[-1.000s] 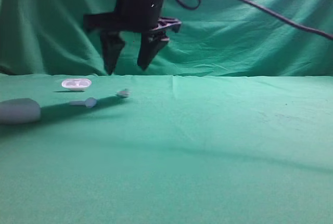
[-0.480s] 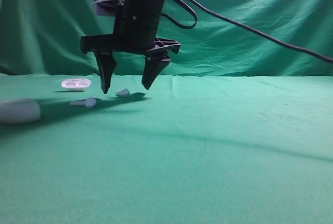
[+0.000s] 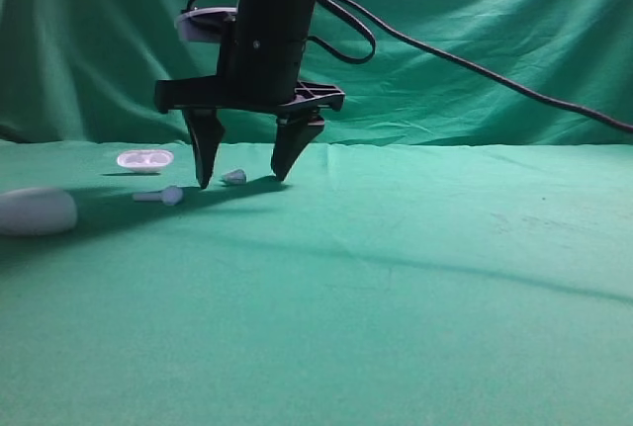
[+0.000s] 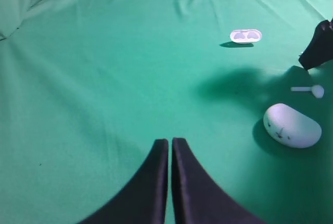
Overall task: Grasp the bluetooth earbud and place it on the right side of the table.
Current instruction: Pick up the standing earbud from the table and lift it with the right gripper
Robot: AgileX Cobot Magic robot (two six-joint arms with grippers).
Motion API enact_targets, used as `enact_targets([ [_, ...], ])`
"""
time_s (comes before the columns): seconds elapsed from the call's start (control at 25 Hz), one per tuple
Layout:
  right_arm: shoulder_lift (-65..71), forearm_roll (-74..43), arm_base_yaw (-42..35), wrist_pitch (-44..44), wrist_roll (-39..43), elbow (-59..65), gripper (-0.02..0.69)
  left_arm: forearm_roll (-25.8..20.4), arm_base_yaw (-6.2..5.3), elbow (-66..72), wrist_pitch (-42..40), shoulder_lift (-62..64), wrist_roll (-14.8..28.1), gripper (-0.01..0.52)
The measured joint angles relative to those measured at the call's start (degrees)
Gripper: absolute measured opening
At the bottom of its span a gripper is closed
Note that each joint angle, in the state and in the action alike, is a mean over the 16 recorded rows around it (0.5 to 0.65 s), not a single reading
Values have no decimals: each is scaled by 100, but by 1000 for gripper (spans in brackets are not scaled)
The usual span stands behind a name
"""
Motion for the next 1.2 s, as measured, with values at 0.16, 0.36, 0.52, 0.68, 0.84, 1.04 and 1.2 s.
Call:
enact_targets([
  [0.16, 9, 12, 0, 55, 19, -19, 329, 0, 0, 0, 0, 0, 0, 0],
  [0.36, 10, 28, 0, 150, 39, -45, 206, 0, 0, 0, 0, 0, 0, 0],
  [0.52, -20, 40, 0, 301, 64, -101, 131, 0, 0, 0, 0, 0, 0, 0],
  [0.68, -167, 21, 0, 595, 104, -207, 114, 0, 0, 0, 0, 0, 0, 0],
  [0.84, -479, -94, -16, 1071, 145, -315, 114, 0, 0, 0, 0, 0, 0, 0],
  [1.04, -1095, -371, -164, 1696, 219, -394, 114, 0, 0, 0, 0, 0, 0, 0],
  [1.2, -1768, -616, -459, 2091, 269, -227, 114, 0, 0, 0, 0, 0, 0, 0],
])
